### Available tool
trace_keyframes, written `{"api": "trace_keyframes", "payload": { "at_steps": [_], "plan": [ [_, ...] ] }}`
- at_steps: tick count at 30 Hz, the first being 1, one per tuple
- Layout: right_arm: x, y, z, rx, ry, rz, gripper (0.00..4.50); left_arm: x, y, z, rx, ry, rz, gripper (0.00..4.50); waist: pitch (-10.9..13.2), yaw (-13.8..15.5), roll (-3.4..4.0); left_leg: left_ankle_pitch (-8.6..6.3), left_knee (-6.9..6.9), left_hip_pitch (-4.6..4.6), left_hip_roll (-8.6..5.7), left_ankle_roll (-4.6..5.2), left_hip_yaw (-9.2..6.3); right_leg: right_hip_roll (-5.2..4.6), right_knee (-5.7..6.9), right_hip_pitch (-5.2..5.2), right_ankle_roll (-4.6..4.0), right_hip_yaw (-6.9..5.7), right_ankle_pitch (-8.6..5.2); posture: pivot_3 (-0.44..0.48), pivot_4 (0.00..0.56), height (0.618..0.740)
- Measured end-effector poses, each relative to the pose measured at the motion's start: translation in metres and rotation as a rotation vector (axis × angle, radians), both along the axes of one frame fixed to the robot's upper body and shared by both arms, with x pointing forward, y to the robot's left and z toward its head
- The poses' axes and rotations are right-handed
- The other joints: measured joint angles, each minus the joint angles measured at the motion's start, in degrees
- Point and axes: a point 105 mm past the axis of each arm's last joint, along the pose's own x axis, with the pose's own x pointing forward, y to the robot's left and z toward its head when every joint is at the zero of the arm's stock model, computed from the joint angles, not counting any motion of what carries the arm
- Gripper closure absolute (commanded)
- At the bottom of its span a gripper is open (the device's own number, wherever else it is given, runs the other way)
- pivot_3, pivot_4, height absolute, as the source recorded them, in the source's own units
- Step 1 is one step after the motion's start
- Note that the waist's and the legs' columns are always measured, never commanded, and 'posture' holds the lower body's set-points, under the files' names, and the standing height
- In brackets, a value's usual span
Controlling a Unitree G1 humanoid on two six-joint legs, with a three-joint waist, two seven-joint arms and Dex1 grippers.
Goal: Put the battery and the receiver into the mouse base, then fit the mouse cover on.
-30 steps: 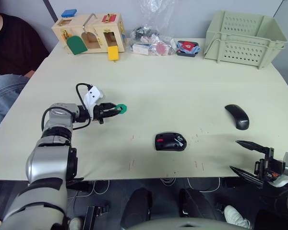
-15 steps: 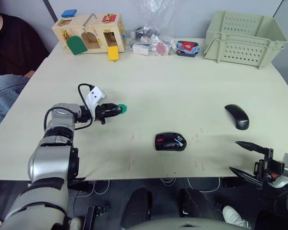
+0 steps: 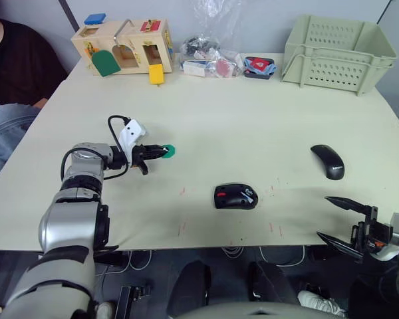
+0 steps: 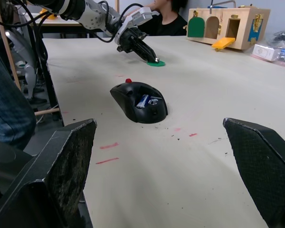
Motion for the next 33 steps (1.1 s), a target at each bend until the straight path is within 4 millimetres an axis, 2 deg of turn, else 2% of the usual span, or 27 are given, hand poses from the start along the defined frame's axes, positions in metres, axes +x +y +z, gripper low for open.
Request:
{"api": "trace_keyframes", "payload": {
  "at_steps": [11, 18, 28, 33],
  "plan": [
    [0.000, 0.006, 0.008, -0.008, -0.037, 0.025, 0.00, -0.007, -0.002, 0.006, -0.037, 0.020, -0.074, 4.44, 0.01, 0.00, -0.01, 0.00, 0.00, -0.02, 0.00, 0.00, 0.00, 0.00, 0.00, -0.01, 0.00, 0.00, 0.00, 0.000, 0.150, 0.740],
    [0.006, 0.022, 0.020, 0.006, -0.069, 0.081, 0.00, -0.007, -0.020, 0.032, -0.057, -0.034, -0.215, 4.44, 0.03, 0.02, -0.04, 0.00, 0.04, -0.05, -0.01, 0.00, -0.01, 0.00, 0.01, -0.01, 0.00, -0.01, 0.00, 0.000, 0.150, 0.740],
    [0.010, 0.035, 0.029, 0.018, -0.082, 0.094, 0.00, -0.007, -0.022, 0.033, -0.063, -0.040, -0.227, 4.44, 0.04, 0.02, -0.06, 0.00, 0.05, -0.05, 0.00, 0.00, -0.01, 0.01, 0.03, -0.02, 0.00, 0.00, 0.00, 0.000, 0.150, 0.740],
    [0.011, 0.035, 0.030, 0.024, -0.072, 0.084, 0.00, -0.006, -0.015, 0.034, -0.057, -0.043, -0.186, 4.44, 0.04, 0.00, -0.07, 0.00, 0.05, -0.05, 0.00, 0.00, -0.02, 0.01, 0.02, -0.02, 0.00, -0.01, 0.00, 0.000, 0.150, 0.740]
  ]
}}
